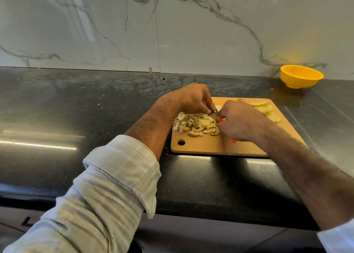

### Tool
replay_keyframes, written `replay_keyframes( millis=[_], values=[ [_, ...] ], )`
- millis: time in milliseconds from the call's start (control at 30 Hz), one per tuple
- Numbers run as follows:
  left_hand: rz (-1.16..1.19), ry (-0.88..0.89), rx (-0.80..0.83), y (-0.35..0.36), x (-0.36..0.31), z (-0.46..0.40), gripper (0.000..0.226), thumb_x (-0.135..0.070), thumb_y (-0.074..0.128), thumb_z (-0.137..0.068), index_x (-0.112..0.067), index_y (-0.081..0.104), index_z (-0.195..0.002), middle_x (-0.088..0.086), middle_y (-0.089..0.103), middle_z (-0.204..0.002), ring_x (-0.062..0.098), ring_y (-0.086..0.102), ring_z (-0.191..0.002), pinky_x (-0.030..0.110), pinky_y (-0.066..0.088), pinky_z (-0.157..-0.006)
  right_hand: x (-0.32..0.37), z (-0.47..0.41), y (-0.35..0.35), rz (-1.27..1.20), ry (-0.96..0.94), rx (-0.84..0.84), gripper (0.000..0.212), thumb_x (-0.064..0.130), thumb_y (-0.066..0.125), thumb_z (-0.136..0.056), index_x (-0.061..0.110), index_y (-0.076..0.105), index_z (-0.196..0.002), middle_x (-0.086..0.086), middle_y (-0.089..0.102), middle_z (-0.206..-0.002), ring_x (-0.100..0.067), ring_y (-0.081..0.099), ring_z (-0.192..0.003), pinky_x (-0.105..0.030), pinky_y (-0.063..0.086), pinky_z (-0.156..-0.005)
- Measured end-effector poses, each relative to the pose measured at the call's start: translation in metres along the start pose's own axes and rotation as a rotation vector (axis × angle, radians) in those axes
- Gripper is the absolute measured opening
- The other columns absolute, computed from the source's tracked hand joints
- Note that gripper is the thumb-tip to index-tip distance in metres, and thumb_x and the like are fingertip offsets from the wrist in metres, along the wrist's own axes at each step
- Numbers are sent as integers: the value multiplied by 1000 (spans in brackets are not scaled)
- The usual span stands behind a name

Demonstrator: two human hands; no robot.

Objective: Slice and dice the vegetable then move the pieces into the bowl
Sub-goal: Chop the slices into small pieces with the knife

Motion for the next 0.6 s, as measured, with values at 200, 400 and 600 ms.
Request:
replay_keyframes(
  millis=[200, 400, 600],
  values=[
    [0, -18, -78, -1, 1, 2, 7, -28, 80, -93, -30, 83, -100, -16, 68, -103, 4, 62, -101, 31, 54, -89, -19, 2, -12, -124, -34, -30, 31, 29, 61, -100, 22, 74, -128, 0, 71, -115, -14, 63, -89, -34, 57, -78],
    [-158, -69, -125, 8, -15, -5, 44, -60, 76, -89, -28, 66, -116, -13, 62, -105, 9, 61, -97, 32, 55, -80, -60, 9, -20, -388, 59, -122, 33, 25, 71, -99, 24, 73, -132, -5, 75, -114, -15, 68, -86, -29, 53, -70],
    [-306, -104, -177, 21, -30, -12, 42, -69, 68, -90, -31, 70, -108, -14, 61, -102, 9, 60, -96, 36, 58, -81, -62, 6, -9, -348, 76, -31, 38, 27, 70, -99, 22, 69, -137, -6, 69, -134, -23, 66, -105, -36, 58, -92]
  ],
)
Point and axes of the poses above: each hand's wrist, its own z-axis away from the middle knuckle, its own y-axis out of the palm, x = y × z, the point moved 5 cm from there along -z, towards the middle knuckle
